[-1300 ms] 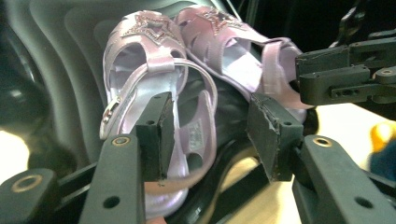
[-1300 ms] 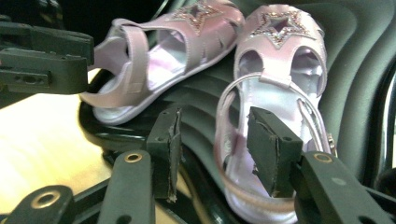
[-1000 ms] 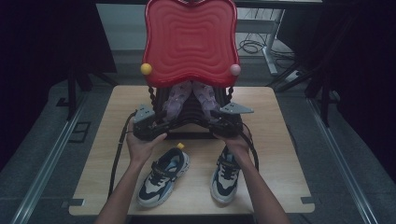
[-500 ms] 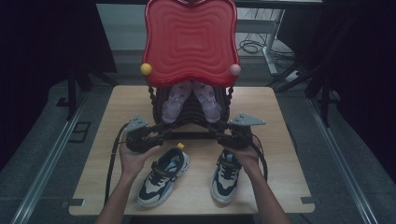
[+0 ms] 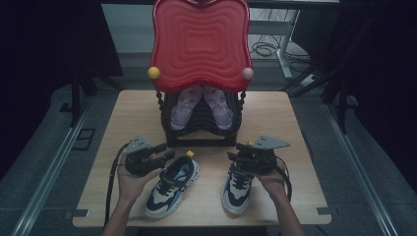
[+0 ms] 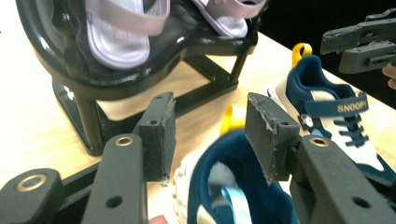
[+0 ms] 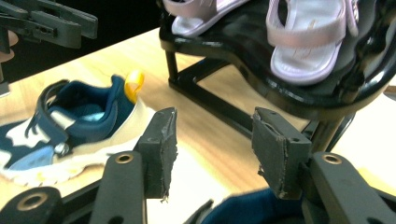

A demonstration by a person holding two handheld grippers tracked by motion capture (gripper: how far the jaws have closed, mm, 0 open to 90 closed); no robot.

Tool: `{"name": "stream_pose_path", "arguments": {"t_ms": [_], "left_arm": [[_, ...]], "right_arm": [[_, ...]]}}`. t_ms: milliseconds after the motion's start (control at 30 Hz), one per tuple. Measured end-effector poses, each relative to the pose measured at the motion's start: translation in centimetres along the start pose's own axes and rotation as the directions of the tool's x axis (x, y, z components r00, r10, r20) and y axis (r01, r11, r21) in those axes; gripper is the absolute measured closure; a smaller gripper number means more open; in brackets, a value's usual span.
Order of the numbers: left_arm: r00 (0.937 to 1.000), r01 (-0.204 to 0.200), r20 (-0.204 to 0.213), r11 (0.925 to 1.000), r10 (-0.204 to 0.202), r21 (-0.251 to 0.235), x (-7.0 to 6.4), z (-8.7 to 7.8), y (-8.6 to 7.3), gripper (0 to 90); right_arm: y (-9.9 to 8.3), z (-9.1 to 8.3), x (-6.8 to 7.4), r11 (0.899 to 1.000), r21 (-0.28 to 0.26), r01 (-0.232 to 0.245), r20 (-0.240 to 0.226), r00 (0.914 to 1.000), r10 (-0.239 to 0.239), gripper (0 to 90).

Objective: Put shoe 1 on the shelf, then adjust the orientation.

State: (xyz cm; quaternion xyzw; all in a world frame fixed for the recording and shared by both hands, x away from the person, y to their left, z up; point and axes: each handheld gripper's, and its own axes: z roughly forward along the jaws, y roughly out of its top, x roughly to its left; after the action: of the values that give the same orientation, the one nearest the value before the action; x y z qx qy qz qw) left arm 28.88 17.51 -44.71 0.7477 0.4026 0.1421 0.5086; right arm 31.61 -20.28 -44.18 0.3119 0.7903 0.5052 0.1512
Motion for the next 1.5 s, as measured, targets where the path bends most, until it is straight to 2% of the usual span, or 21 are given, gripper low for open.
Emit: {"name": "stream_pose_path", "arguments": {"t_ms": [133, 233, 300, 400, 633, 767, 933, 1133, 1233, 1300, 1367, 1500], "left_arm": [[0.9999, -0.016, 0.004, 0.9995, 0.015, 0.028, -0.3, -0.8, -0.9, 52.9], [0.9999, -0.015, -0.005, 0.9996, 0.015, 0.024, -0.3, -1.4, -1.5, 52.8], [0.9998, -0.016, -0.009, 0.9993, 0.016, 0.033, -0.3, -1.9, -1.8, 52.7], [0.9998, -0.02, -0.004, 0.9984, 0.021, 0.053, -0.3, -2.5, -2.4, 52.6], [0.9997, -0.021, -0.012, 0.9967, 0.022, 0.078, 0.1, -3.3, -2.8, 53.0], [0.9997, -0.022, -0.005, 0.9963, 0.023, 0.083, -0.2, -3.4, -2.7, 54.9], [0.9995, -0.022, 0.024, 0.9955, 0.02, 0.092, -1.1, -3.2, -2.5, 57.3], [0.9967, -0.042, 0.074, 0.9932, 0.034, 0.108, -2.2, -3.0, -2.3, 61.2], [0.994, -0.052, 0.101, 0.9924, 0.041, 0.112, -2.7, -2.7, -2.2, 66.4], [0.9923, -0.06, 0.115, 0.9911, 0.046, 0.119, -3.1, -2.5, -2.2, 71.7], [0.9904, -0.066, 0.13, 0.9897, 0.049, 0.127, -3.5, -2.4, -2.2, 78.1], [0.9843, -0.089, 0.165, 0.9839, 0.063, 0.155, -4.2, -1.9, -2.2, 85.2]], "right_arm": [[-0.8, -0.7, 0.2, 1.0, 0.015, 0.006, -0.012, 0.9999, -0.006, 49.4], [-1.5, -1.0, 0.3, 1.0, 0.022, 0.021, -0.046, 0.9987, -0.02, 49.3], [-1.8, -1.2, 0.5, 0.998, 0.043, 0.035, -0.05, 0.9982, -0.033, 48.8], [-2.3, -1.5, 0.6, 0.999, 0.036, 0.031, -0.062, 0.9977, -0.029, 48.8], [-2.5, -1.8, 1.1, 0.997, 0.043, 0.056, -0.058, 0.9969, -0.054, 48.1], [-2.7, -1.9, 1.0, 0.998, 0.046, 0.052, -0.044, 0.9978, -0.05, 48.1], [-2.8, -2.5, 0.6, 0.999, 0.026, 0.036, -0.027, 0.999, -0.035, 48.1], [-2.9, -3.1, 0.4, 1.0, 0.011, 0.027, -0.008, 0.9996, -0.027, 48.1], [-3.0, -3.2, 0.2, 1.0, 0.006, 0.007, -0.012, 0.9999, -0.007, 48.2], [-3.0, -3.3, 0.0, 1.0, -0.011, -0.022, -0.033, 0.9992, 0.022, 48.2], [-2.9, -3.5, 0.0, 1.0, -0.019, -0.022, -0.023, 0.9995, 0.022, 48.3], [-2.9, -3.8, -0.1, 1.0, -0.02, -0.017, -0.01, 0.9998, 0.017, 48.3]]}}
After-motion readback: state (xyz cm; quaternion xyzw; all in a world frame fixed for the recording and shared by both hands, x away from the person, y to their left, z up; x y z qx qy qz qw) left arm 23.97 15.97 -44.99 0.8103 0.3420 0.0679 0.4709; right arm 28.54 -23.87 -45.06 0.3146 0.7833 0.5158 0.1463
